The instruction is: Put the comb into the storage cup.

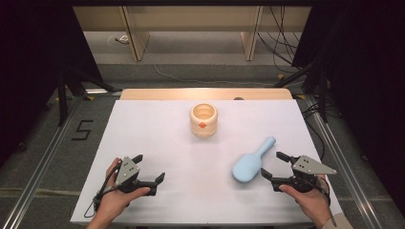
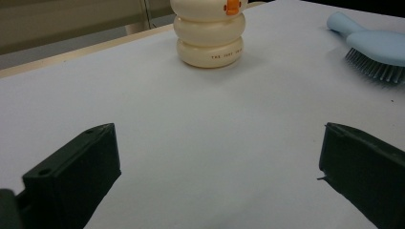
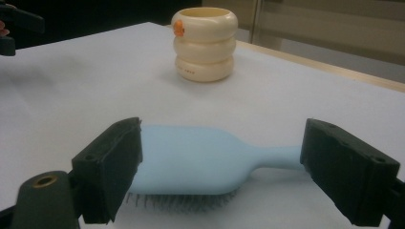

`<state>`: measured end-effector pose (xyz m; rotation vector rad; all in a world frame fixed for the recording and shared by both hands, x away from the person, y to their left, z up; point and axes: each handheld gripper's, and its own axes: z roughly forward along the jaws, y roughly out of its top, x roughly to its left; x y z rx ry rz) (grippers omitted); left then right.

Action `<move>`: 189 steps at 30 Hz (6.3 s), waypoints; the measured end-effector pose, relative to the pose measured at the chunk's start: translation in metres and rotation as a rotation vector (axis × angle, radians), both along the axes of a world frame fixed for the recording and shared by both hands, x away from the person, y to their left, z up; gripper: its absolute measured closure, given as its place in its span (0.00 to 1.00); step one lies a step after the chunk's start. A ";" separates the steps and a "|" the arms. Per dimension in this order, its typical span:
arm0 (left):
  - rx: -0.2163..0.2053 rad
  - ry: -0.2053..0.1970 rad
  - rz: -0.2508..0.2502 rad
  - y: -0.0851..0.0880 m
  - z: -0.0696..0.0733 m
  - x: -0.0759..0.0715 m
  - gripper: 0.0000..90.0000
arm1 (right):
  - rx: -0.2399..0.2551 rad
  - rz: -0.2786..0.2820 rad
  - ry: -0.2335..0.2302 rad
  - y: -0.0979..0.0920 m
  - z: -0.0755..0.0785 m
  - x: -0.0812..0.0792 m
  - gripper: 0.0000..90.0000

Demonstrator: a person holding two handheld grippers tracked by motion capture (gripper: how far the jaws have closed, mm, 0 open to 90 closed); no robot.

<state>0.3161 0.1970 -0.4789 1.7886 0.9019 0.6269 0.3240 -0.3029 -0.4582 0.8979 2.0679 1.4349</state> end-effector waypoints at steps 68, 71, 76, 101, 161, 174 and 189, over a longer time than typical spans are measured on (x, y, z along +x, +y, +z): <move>0.006 0.013 -0.015 -0.004 -0.003 0.000 0.00 | -0.486 -0.119 0.398 0.036 -0.003 0.143 1.00; 0.006 0.013 -0.015 -0.004 -0.003 0.000 0.00 | -0.496 -0.121 0.406 0.037 -0.002 0.143 1.00; 0.005 0.014 -0.016 -0.004 -0.003 0.000 0.00 | -0.525 -0.130 0.426 0.038 -0.001 0.142 1.00; 0.004 0.017 -0.013 -0.004 -0.004 -0.001 0.00 | -0.548 -0.165 0.553 0.024 0.001 0.124 1.00; -0.002 0.021 -0.012 -0.004 -0.004 0.000 0.00 | -0.555 -0.104 0.637 0.017 0.003 0.055 0.98; 0.002 0.021 -0.011 -0.003 -0.004 0.000 0.00 | -0.535 -0.118 0.604 0.009 0.017 0.056 0.81; 0.003 0.025 -0.010 -0.005 -0.005 0.001 0.00 | -0.506 -0.104 0.592 0.011 0.034 0.052 0.31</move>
